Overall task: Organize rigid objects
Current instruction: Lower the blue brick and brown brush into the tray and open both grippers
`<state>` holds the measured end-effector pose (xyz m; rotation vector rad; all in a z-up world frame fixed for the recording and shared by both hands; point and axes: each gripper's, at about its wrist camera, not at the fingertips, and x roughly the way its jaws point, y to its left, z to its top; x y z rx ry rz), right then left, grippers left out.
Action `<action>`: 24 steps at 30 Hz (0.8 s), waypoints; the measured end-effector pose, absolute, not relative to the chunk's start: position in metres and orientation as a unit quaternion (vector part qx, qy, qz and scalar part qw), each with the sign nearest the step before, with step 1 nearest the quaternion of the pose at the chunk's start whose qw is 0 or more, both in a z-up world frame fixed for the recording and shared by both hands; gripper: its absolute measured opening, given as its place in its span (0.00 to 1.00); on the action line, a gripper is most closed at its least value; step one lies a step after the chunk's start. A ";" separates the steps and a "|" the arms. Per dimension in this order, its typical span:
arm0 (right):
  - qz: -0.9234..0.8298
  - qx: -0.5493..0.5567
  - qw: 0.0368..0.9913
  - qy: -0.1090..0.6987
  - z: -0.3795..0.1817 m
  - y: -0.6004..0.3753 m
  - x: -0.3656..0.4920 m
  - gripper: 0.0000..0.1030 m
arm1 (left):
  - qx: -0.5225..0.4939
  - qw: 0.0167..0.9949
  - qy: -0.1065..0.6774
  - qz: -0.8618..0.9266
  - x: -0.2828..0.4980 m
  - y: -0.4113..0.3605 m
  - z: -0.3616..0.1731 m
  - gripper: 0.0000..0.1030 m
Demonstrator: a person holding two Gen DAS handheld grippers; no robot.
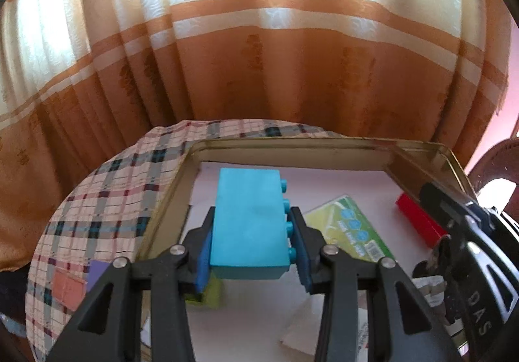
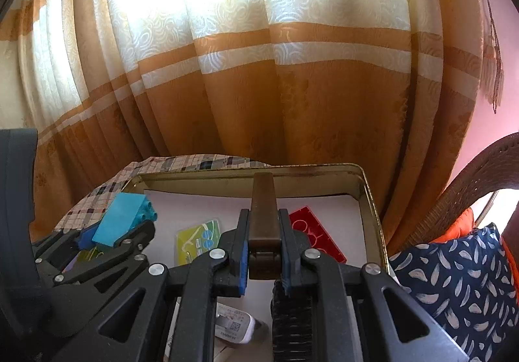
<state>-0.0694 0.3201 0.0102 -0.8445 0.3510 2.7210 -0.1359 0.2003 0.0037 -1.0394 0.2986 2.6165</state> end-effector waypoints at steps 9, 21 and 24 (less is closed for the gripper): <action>0.937 -0.297 0.131 0.132 0.000 0.323 -0.072 0.17 | -0.386 0.149 0.111 0.904 -0.142 0.202 -0.012 0.40; 0.963 -0.157 0.189 0.112 0.017 0.303 -0.014 0.78 | -0.290 0.120 0.115 0.942 -0.106 0.178 0.013 1.00; 0.963 -0.130 0.208 0.114 0.021 0.304 -0.001 0.78 | -0.294 0.108 0.092 0.945 -0.103 0.162 0.010 1.00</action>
